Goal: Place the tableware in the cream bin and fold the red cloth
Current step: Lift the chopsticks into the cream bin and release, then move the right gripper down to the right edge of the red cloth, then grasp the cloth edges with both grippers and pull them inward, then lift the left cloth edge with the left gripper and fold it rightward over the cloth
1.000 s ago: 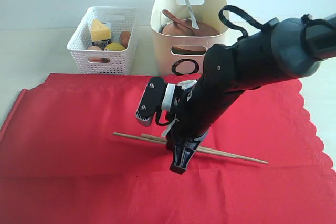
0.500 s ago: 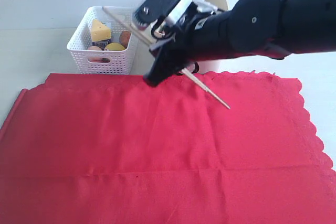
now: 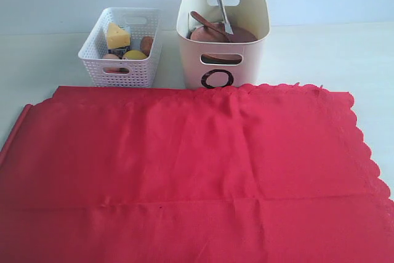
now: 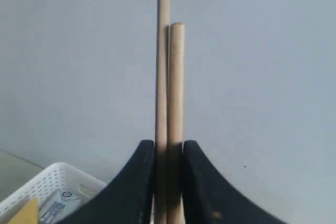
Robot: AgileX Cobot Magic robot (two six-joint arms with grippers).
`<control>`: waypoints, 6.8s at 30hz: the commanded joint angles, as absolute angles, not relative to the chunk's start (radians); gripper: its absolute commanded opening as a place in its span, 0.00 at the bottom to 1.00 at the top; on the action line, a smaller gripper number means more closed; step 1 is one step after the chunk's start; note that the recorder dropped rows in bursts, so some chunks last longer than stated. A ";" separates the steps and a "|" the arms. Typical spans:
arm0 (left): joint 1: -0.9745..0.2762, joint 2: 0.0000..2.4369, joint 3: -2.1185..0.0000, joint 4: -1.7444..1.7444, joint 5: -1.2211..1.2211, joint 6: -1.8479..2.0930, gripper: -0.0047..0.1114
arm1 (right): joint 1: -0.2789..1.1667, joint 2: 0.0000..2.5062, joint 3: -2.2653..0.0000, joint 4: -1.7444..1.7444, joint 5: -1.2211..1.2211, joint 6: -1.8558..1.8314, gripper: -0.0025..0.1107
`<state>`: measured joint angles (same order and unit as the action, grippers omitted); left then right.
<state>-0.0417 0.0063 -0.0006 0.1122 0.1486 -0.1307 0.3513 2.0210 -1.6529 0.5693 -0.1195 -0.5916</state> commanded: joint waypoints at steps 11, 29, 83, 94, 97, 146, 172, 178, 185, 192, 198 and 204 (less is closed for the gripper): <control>-0.040 0.000 0.000 0.111 0.144 -0.133 0.05 | 0.299 2.147 -1.692 0.657 -0.152 -0.578 0.33; -0.040 0.000 0.000 0.111 0.144 -0.133 0.05 | 0.209 1.954 -1.692 0.506 0.469 -0.625 0.55; -0.040 0.000 0.000 -0.036 -0.322 -0.577 0.05 | 0.186 1.581 -0.536 1.744 0.628 -1.935 0.02; -0.040 0.126 -0.024 -0.008 -0.191 -0.335 0.05 | 0.186 1.851 -0.619 1.744 0.594 -1.905 0.02; -0.040 0.245 -0.013 0.000 -0.172 -0.309 0.05 | 0.186 1.888 -0.626 1.744 0.629 -1.905 0.02; -0.040 1.836 -0.378 0.347 -0.428 -0.380 0.46 | 0.186 1.897 -0.626 1.744 0.689 -1.909 0.02; 0.051 1.589 -0.495 0.336 -0.080 -0.469 0.04 | 0.186 1.852 -0.626 1.744 0.461 -1.872 0.02; 0.021 1.489 -0.495 0.336 -0.046 -0.497 0.04 | 0.186 1.921 -0.648 1.744 0.440 -1.910 0.02; -0.130 1.342 -0.495 0.336 -0.028 -0.500 0.04 | 0.186 1.987 -0.670 1.744 0.446 -1.910 0.02; -0.361 1.190 -0.557 0.336 0.066 -0.500 0.04 | 0.186 1.987 -0.676 1.744 0.464 -1.910 0.02; -0.593 1.154 -0.638 0.336 0.131 -0.500 0.04 | 0.186 1.987 -0.678 1.744 0.518 -1.918 0.02; -0.779 1.167 -0.697 0.334 0.131 -0.526 0.04 | 0.211 1.987 -0.683 1.744 0.522 -1.935 0.02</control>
<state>-0.7052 1.1641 -0.6658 0.3421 0.1403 -0.5055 0.1892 1.9602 -0.6855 1.7837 0.5732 -1.9090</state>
